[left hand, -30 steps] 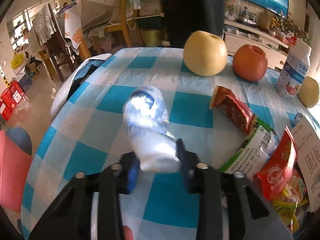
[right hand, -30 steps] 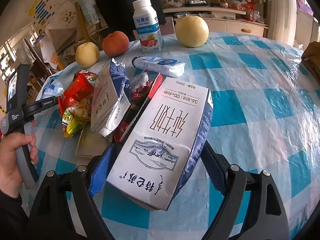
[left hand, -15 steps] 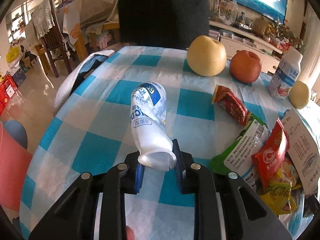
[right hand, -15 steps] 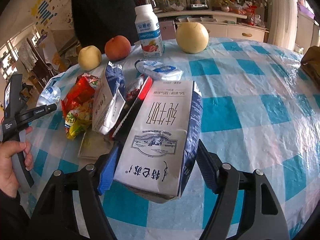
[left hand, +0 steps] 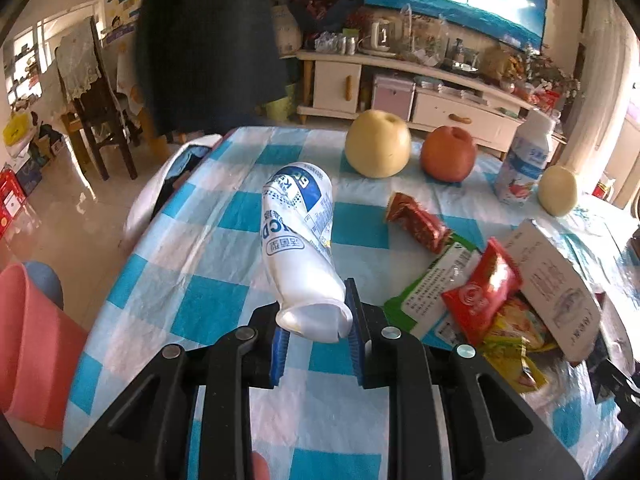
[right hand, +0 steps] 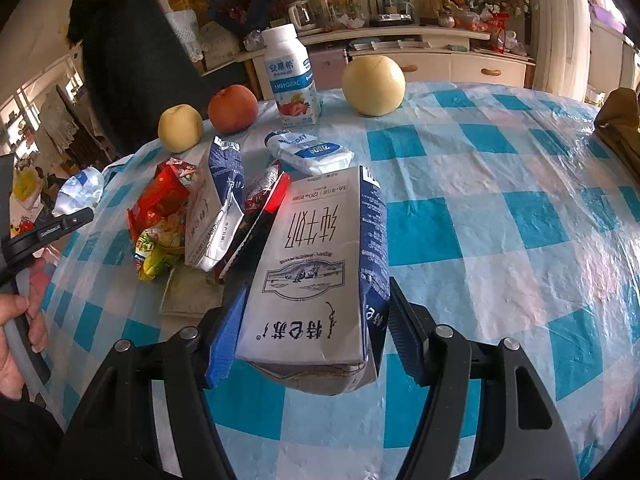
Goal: Collect trash
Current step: 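Lift the yogurt bottle with the left gripper while the right gripper lifts the milk carton, then carry the bottle and carton with both grippers toward the pink bucket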
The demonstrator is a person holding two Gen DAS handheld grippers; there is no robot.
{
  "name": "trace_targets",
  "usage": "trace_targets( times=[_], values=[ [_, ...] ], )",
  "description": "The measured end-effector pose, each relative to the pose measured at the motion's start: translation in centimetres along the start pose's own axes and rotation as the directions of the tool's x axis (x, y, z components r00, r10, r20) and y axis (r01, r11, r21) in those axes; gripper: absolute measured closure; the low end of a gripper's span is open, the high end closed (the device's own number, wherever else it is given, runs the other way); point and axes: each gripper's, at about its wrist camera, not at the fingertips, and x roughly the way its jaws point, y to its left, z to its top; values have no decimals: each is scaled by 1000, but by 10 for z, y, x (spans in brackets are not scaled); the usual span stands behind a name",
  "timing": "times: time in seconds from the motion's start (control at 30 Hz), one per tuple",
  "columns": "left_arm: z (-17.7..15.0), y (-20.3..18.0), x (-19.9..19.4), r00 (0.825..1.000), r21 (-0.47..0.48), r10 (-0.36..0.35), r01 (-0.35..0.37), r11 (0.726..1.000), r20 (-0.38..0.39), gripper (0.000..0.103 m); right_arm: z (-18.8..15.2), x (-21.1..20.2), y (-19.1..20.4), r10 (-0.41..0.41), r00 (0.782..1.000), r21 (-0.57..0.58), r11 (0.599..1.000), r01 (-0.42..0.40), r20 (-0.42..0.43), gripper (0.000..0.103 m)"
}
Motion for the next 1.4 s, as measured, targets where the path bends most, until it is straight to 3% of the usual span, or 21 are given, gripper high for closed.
trace_targets(
  times=[0.57, 1.4],
  values=[
    [-12, 3, -56, 995, 36, -71, 69, 997, 66, 77, -4, -35, -2, -7, 997, -32, 999, 9, 78, 39],
    [-24, 22, -121, 985, 57, -80, 72, 996, 151, 77, 14, -106, 33, 8, 970, -133, 991, 25, 244, 39]
  ],
)
